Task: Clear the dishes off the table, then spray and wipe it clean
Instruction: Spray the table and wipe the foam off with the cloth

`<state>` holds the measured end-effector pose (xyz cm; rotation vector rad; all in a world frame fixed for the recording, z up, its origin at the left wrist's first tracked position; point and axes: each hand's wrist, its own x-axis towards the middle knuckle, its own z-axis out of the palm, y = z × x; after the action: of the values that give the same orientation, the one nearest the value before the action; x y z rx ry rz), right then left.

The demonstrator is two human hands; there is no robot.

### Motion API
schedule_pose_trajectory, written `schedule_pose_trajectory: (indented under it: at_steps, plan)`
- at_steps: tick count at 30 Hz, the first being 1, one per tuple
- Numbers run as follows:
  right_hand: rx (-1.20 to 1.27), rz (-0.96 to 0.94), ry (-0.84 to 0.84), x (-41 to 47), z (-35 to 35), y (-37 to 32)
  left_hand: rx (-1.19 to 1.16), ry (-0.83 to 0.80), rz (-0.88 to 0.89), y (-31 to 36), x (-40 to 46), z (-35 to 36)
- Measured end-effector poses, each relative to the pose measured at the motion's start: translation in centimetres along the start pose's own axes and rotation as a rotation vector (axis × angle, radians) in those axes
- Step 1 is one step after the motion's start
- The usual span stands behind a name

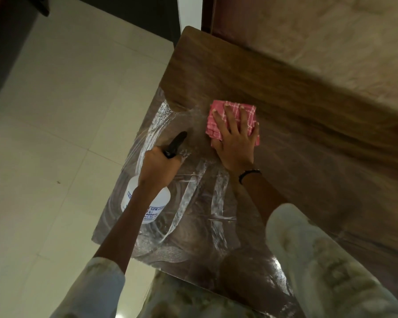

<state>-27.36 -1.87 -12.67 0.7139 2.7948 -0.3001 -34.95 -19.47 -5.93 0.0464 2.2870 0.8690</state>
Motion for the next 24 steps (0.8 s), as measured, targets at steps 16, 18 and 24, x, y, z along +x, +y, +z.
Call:
schedule_pose_trajectory:
  at_steps: [16,18,24]
  plan:
    - [-0.117,-0.229,0.000,-1.6,0.6,0.3,0.034,-0.020,-0.052,0.4,1.8,-3.5]
    - [-0.052,-0.136,0.018,1.0,0.0,-1.6,0.032,-0.007,-0.055,0.2,2.2,-3.8]
    - [-0.023,-0.205,0.019,3.2,0.3,-7.0,0.023,0.014,-0.061,-0.1,2.9,-4.4]
